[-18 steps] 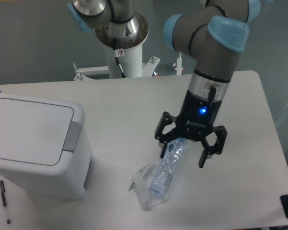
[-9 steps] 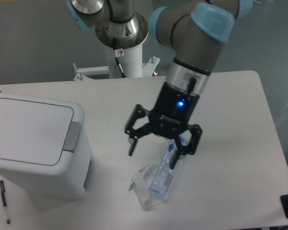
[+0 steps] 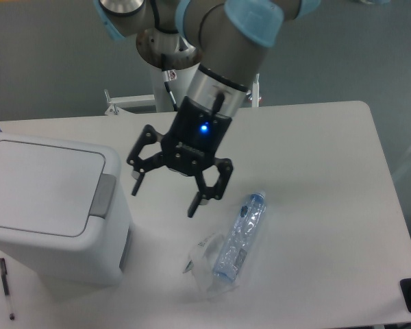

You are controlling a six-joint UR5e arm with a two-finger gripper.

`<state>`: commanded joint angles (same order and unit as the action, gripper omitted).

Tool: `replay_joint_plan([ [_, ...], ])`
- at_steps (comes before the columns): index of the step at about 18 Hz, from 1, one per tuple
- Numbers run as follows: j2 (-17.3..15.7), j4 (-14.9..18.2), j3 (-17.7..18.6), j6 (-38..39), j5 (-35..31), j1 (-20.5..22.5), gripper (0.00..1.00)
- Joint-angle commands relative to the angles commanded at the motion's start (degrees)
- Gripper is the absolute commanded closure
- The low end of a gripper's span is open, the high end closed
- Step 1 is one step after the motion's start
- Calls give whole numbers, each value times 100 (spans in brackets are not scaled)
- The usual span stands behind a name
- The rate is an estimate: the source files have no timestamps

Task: Open the trash can
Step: 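Move the open gripper over to the trash can's grey button, then press down on the grey button with the gripper finger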

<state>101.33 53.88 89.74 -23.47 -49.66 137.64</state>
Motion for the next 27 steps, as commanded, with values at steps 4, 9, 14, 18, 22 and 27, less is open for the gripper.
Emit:
replay_joint_plan([
  [4, 62, -53, 0, -26, -18, -79, 0],
  [9, 62, -61, 35, -35, -35, -123, 0],
  [14, 71, -53, 96, -44, -35, -132, 0],
  [18, 71, -88, 141, -61, -44, -132, 0],
  [22, 115, -97, 141, -62, -44, -132, 0],
  [27, 159, -97, 149, -62, -44, -141, 0],
])
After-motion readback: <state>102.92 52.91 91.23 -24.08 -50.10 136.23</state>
